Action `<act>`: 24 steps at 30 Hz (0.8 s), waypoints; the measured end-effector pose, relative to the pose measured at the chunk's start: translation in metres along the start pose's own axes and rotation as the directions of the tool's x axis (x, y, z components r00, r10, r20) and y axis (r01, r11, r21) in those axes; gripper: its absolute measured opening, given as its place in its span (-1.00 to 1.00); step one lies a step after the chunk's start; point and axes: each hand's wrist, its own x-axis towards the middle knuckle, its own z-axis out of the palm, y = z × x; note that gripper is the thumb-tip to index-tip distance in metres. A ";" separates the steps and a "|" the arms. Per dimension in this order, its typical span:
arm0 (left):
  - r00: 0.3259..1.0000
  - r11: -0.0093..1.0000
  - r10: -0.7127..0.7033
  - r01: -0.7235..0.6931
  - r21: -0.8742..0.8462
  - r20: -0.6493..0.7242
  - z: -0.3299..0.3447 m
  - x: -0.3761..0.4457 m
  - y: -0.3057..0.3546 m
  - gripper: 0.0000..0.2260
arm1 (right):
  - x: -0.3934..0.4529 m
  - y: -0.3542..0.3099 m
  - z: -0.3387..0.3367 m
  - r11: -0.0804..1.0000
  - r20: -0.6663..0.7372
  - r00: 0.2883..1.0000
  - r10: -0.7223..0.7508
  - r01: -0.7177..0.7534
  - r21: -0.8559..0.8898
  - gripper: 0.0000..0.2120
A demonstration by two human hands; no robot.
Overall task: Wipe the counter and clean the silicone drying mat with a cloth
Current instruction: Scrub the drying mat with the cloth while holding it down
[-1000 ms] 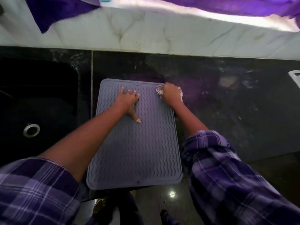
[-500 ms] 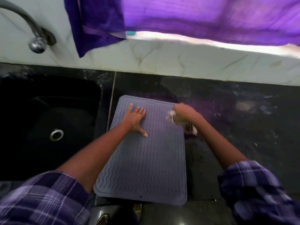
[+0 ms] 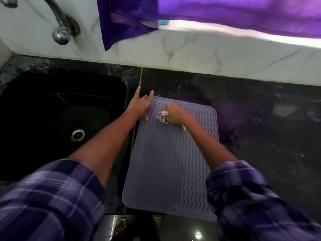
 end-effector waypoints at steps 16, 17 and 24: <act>0.997 0.989 0.082 -0.082 -0.124 -0.005 0.013 0.007 -0.017 -0.62 | -0.048 -0.045 0.020 0.997 0.093 0.994 -0.053 0.047 0.069 -0.66; 0.996 0.991 0.087 -0.087 -0.106 -0.001 0.013 0.006 -0.017 -0.62 | -0.067 -0.053 0.025 0.996 0.167 0.983 -0.071 0.061 0.062 -0.70; 0.997 0.991 0.075 -0.072 -0.114 0.020 -0.008 -0.020 -0.002 -0.38 | -0.124 -0.089 0.032 0.994 0.238 0.971 0.011 -0.037 0.105 -0.90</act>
